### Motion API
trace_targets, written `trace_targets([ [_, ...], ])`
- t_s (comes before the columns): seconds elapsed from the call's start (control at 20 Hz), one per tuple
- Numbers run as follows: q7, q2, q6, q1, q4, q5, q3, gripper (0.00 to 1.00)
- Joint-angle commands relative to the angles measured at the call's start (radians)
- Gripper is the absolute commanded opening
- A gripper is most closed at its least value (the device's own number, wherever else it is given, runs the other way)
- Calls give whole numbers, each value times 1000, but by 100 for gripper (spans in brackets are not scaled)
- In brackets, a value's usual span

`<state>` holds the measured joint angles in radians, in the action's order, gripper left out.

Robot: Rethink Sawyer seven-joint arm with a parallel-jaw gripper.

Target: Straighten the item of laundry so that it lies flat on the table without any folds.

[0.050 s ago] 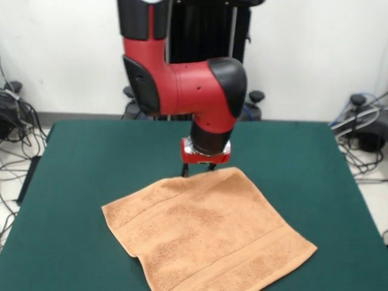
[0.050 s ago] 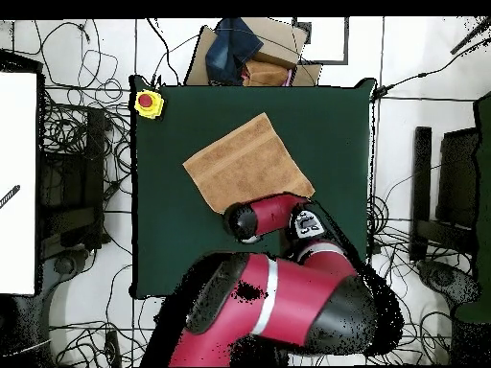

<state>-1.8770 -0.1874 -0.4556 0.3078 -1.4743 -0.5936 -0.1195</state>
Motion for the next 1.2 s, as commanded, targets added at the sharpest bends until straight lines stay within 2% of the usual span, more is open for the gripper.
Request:
trace_targets([
  [0.05, 150, -57, -83, 16, 65, 34, -200, 100],
  [0.2, 118, -100, -211, 32, 20, 105, -219, 100],
  [0.45, 11, -225, -410, 87, -170, 296, -269, 100],
  [0.55, -1, -258, -437, 98, -205, 340, -284, 100],
  [0.65, 5, -256, -461, 97, -192, 361, -287, 100],
  [0.85, -1, -217, -415, 87, -177, 368, -280, 100],
  [0.95, -22, -197, -381, 58, -143, 339, -247, 100],
  [1.2, -32, 36, -193, -7, 66, 199, -156, 100],
])
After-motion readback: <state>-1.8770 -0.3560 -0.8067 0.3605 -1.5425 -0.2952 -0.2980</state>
